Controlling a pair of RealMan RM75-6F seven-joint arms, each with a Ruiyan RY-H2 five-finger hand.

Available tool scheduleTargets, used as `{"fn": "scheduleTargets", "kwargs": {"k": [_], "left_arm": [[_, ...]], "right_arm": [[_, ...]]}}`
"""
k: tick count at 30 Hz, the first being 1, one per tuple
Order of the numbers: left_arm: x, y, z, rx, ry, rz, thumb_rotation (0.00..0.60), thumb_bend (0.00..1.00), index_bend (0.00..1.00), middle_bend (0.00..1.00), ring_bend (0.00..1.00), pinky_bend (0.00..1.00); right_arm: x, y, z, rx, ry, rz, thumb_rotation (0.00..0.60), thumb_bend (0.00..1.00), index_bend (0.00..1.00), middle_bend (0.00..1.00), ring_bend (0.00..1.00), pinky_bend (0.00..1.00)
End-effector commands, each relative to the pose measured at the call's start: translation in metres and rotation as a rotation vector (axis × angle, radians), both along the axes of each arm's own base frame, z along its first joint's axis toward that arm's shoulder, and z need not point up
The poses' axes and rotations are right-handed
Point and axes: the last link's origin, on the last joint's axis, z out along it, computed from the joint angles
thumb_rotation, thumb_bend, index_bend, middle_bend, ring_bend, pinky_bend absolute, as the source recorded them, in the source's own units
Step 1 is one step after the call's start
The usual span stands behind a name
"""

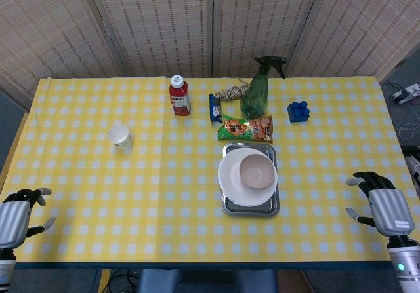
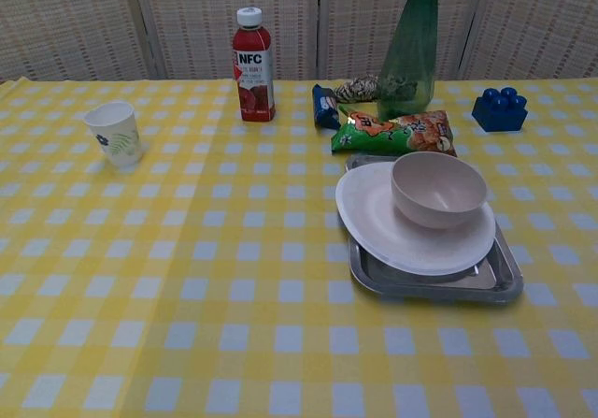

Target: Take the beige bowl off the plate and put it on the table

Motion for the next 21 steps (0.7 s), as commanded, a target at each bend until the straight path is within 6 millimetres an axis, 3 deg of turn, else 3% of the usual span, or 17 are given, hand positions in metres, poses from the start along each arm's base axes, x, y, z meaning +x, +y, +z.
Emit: {"fn": "scheduleTargets", "kwargs": {"k": [1,4,5,7,10,15,21], "left_arm": [[0.0,0.0,0.0,0.001,-0.001,0.001,0.6,0.02,0.44,0.52,0.34,0.4],[-0.001,0.0,0.001,-0.001,-0.006,0.004,0.6,0.02,0.44,0.52,0.34,0.4],[-0.001,0.0,0.002,0.0,-0.008,0.006,0.6,0.02,0.44,0.52,0.34,0.4],[-0.002,0.0,0.003,0.005,-0.015,0.01,0.6,0.02,0.44,0.52,0.34,0.4],[-0.001,-0.001,0.007,0.015,-0.026,0.007,0.6,0.02,0.44,0.52,0.34,0.4],[0.001,-0.004,0.011,0.021,-0.039,-0.005,0.6,0.02,0.44,0.52,0.34,0.4],[-0.001,-0.005,0.016,0.031,-0.056,0.003,0.6,0.02,0.44,0.52,0.34,0.4]], "right_arm": [[-0.001,0.0,0.0,-0.001,-0.001,-0.001,0.6,0.02,0.34,0.26,0.19,0.26],[-0.003,-0.004,-0.002,-0.003,0.0,-0.007,0.6,0.03,0.34,0.3,0.23,0.45],[-0.004,-0.006,-0.004,-0.005,0.005,-0.008,0.6,0.03,0.34,0.34,0.29,0.55],[-0.004,-0.013,-0.01,0.009,0.009,-0.016,0.6,0.06,0.34,0.55,0.58,0.78],[0.005,-0.027,-0.025,0.078,0.018,-0.009,0.6,0.17,0.34,0.84,0.87,0.96],[0.031,-0.054,-0.051,0.144,0.075,0.049,0.6,0.19,0.34,0.99,1.0,1.0],[0.062,-0.079,-0.082,0.196,0.085,0.098,0.6,0.22,0.35,1.0,1.0,1.0]]}}
